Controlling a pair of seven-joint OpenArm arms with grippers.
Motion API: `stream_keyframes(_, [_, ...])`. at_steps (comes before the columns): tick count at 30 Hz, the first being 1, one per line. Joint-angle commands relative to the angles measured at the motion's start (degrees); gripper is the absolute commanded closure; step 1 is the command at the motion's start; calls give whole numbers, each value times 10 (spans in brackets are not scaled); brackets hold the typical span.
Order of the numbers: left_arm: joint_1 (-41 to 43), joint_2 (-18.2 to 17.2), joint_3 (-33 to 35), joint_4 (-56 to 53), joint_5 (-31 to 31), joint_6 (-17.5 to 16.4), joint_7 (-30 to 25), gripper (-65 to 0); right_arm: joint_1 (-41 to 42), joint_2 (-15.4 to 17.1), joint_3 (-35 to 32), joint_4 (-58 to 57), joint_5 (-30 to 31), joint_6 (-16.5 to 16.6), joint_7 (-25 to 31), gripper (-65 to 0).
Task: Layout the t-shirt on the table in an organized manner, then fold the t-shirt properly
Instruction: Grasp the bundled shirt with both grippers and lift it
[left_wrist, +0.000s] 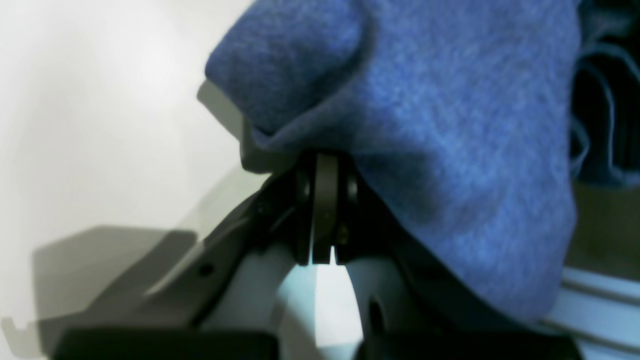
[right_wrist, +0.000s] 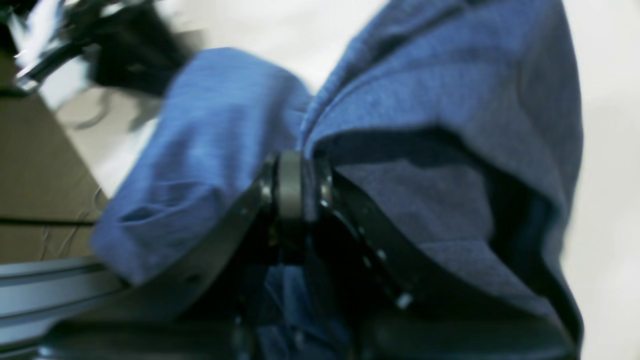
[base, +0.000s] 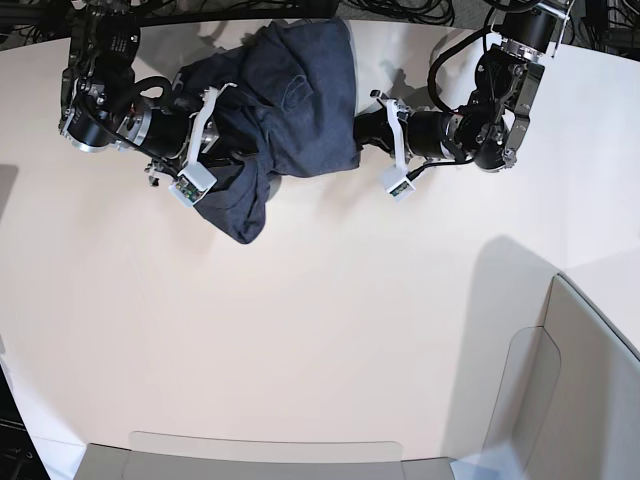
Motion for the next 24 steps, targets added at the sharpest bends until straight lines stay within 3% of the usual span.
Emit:
stream_keyframes(1, [-4, -6, 0, -9, 43, 14, 5, 0, 6, 3, -12, 11, 14, 1, 8, 0])
stream_keyframes(5, [-12, -6, 0, -49, 43, 14, -16, 0, 17, 3, -65, 12, 14, 1, 8, 0])
stream_keyframes(12, [-24, 28, 2, -100, 43, 14, -36, 0, 51, -8, -130, 11, 4, 1, 8, 0])
stream_keyframes(16, [-24, 45, 1, -100, 96, 14, -33, 0, 66, -45, -164, 9, -72, 1, 8, 0])
stream_keyframes(21, [-20, 82, 1, -100, 188, 14, -31, 0, 79, -79, -247, 8, -207, 1, 9, 0])
stream_keyframes(24, [-19, 96, 1, -100, 212, 14, -31, 0, 87, -93, -304, 7, -278, 1, 9, 0])
